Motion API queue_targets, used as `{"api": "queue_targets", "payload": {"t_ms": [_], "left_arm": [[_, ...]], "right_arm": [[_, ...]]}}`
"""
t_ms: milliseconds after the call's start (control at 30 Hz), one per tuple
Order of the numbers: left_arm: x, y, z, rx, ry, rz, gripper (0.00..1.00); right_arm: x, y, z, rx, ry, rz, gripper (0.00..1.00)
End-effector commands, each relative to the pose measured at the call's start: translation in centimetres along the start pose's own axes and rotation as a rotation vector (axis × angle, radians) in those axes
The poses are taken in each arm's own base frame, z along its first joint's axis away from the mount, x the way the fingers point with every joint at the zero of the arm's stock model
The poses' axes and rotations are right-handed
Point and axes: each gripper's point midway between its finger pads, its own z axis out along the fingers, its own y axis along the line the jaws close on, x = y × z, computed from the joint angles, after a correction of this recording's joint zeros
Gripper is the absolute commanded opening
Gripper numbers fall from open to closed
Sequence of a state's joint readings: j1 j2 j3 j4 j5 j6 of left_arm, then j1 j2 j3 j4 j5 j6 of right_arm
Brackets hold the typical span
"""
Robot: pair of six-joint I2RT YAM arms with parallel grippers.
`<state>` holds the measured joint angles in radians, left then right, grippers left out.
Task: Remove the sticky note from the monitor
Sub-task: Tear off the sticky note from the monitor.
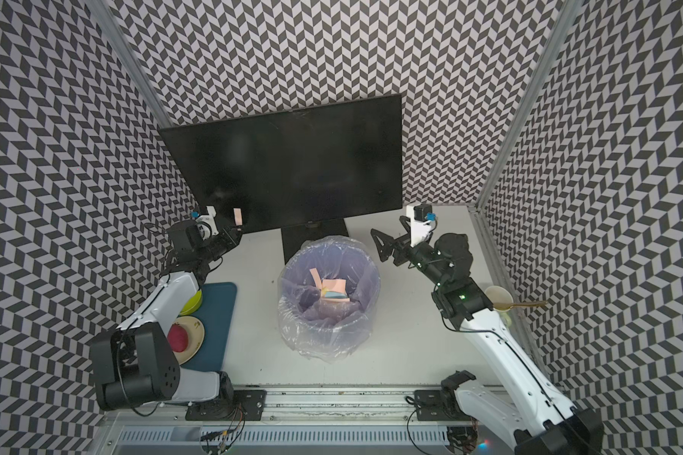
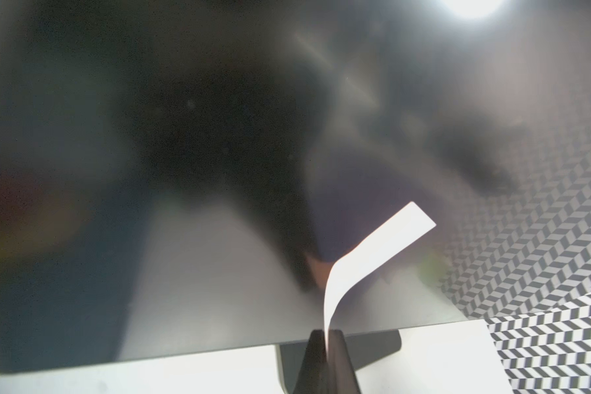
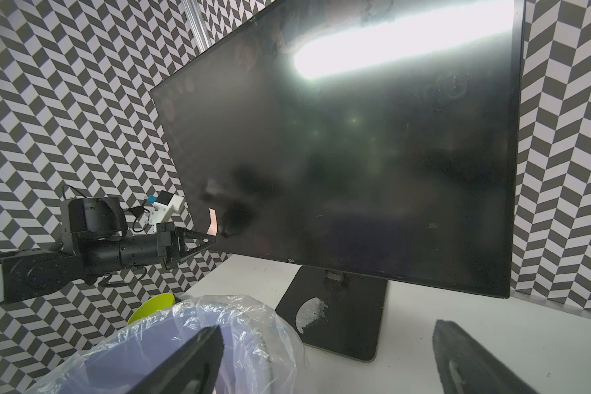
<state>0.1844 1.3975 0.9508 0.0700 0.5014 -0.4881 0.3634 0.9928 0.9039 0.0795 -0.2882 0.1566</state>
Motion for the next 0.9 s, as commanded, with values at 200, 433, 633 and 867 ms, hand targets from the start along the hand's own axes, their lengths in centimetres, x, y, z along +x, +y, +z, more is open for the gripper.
{"api": "queue_targets", "payload": {"t_ms": [200, 433, 633, 867], "left_arm": [[-1.7, -5.1, -3.2, 0.029, -0.067, 0.136, 0.0], [0.1, -12.0, -4.9, 0.115, -0.03, 0.317, 0.0], [4.1, -21.6, -7.5, 0.3, 0.023, 0.585, 0.0], [12.2, -28.0, -9.6, 0.487, 0.161, 0.879, 0.01]], "right_arm": [[-1.2, 0.3, -0.4, -0.013, -0.046, -0.021, 0.99], [-1.1, 0.4, -0.4, -0.02, -0.045, -0.015, 0.99], [-1.3, 0.4, -0.4, -0.015, -0.048, -0.018, 0.99], [-1.4, 0.5, -0.6, -0.017, -0.052, -0.015, 0.99]]}}
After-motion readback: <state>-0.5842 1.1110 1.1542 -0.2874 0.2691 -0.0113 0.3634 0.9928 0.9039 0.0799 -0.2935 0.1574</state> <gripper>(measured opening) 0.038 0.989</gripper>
